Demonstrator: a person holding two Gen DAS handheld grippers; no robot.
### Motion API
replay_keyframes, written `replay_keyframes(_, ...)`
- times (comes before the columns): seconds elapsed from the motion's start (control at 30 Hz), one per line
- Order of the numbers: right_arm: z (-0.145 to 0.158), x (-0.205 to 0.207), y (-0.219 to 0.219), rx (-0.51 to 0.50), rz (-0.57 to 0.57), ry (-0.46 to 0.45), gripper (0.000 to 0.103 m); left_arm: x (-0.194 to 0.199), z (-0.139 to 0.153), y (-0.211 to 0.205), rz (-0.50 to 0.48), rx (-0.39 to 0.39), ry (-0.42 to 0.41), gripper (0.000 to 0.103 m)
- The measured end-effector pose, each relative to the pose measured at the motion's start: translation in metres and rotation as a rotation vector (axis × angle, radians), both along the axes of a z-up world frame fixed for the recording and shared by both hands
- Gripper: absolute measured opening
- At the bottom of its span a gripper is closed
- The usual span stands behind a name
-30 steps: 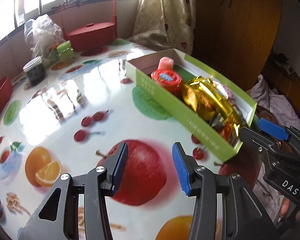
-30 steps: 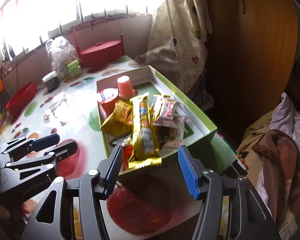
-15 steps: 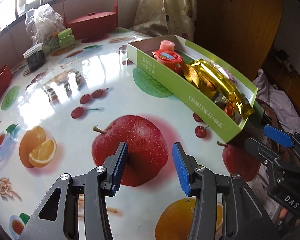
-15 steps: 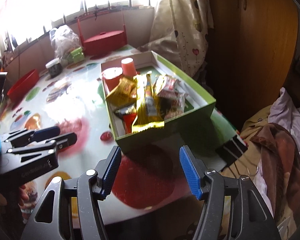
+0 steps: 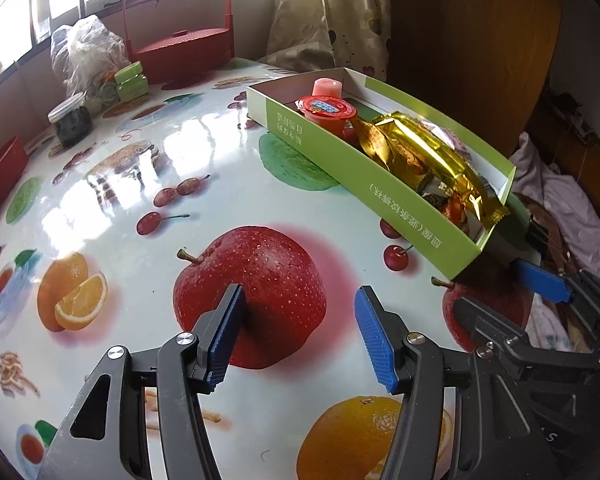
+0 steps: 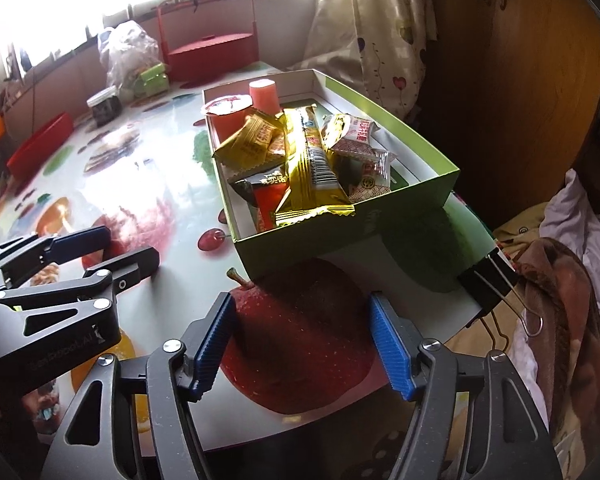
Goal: Organize snacks
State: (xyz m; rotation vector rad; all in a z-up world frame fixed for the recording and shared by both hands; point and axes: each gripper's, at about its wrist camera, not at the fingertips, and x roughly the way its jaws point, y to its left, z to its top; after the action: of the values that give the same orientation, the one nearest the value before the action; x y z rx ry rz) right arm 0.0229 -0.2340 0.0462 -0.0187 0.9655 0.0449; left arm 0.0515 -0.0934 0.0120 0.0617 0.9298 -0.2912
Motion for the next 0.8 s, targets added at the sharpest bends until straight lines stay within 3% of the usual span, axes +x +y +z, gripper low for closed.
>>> replay_keyframes(0.1,-0.0004,-0.0002,-0.0001,0.0,-0.002,-0.002,0.069,-0.0003,0.0002,0.0029,0.005,-0.023,-0.001,0.058)
replay_keyframes(0.37,-0.0006,0.0,-0.0006,-0.002,-0.006,-0.008,0.07,-0.002,-0.0008,-0.0029,0.003,0.019,-0.015,0.058)
replay_keyframes(0.8,-0.0009,-0.0001,-0.0009,-0.002,-0.007,-0.012,0.071,-0.0035,-0.0005,-0.0019,0.003,0.014,-0.024,0.058)
